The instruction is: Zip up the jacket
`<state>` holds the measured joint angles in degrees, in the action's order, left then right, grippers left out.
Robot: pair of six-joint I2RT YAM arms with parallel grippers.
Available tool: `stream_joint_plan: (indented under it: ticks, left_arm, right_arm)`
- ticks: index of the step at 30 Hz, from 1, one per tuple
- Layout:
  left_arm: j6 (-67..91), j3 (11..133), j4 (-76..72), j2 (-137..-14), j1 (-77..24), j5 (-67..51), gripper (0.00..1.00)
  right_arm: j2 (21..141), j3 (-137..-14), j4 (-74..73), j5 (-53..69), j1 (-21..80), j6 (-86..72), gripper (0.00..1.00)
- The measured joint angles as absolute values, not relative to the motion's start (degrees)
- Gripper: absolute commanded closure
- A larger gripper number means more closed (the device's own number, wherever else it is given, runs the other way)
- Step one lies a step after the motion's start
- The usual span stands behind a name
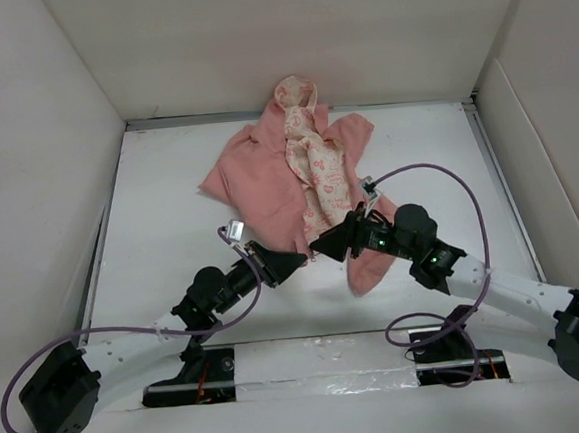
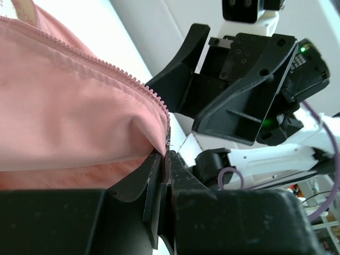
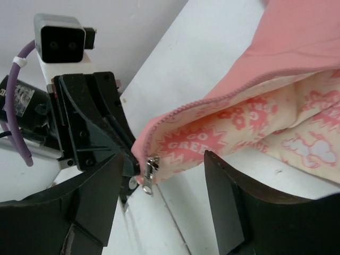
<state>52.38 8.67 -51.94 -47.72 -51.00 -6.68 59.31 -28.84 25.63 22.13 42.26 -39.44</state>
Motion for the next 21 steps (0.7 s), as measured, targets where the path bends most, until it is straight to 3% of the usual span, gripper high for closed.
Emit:
stream_joint_plan:
  ticks: [2,3,4,5,6,14,15,16,17,19,21]
  left_arm:
    - [53.25,8.67,-51.62,-46.52,-51.00,-6.13,1.00]
    - [53.87,8.67,-51.05,-45.78,-51.00,-5.78,1.00]
    - [54.43,8.71,-50.28,-45.06,-50.98,-5.39,1.00]
    - [54.92,8.84,-49.39,-44.45,-50.98,-5.10,1.00]
    - [55.44,9.19,-47.99,-43.94,-50.98,-4.67,1.00]
    - [56.60,11.18,-41.95,-41.76,-47.64,-3.95,1.00]
    - [56.45,11.18,-41.43,-41.45,-47.03,-4.05,1.00]
    - [56.31,11.18,-40.97,-41.15,-46.59,-4.10,1.00]
    - [56.03,11.18,-40.51,-40.77,-46.17,-4.29,1.00]
    - [55.51,11.20,-40.05,-40.25,-45.98,-4.54,1.00]
    - [54.68,11.27,-39.31,-39.51,-45.98,-4.99,1.00]
  right_arm:
    - [55.92,-28.67,22.63,20.08,41.58,-39.07,0.29]
    - [53.65,-28.27,20.69,18.46,41.45,-38.85,0.40]
    - [51.20,-27.68,18.57,16.53,41.28,-38.61,0.57]
    - [48.62,-26.94,16.23,14.59,41.28,-38.52,0.92]
    - [45.93,-25.91,13.52,12.14,41.28,-38.61,1.00]
    - [35.05,-15.29,-10.41,-0.82,41.39,-46.09,0.99]
    - [34.72,-14.41,-13.78,-2.50,41.52,-47.77,0.90]
    - [34.46,-13.91,-15.00,-3.05,41.71,-48.40,0.90]
    - [34.28,-13.74,-17.19,-4.16,42.00,-49.41,0.71]
    - [34.09,-13.74,-19.75,-6.20,42.44,-51.27,0.46]
    - [34.41,-13.74,-20.73,-7.51,42.61,-52.84,0.42]
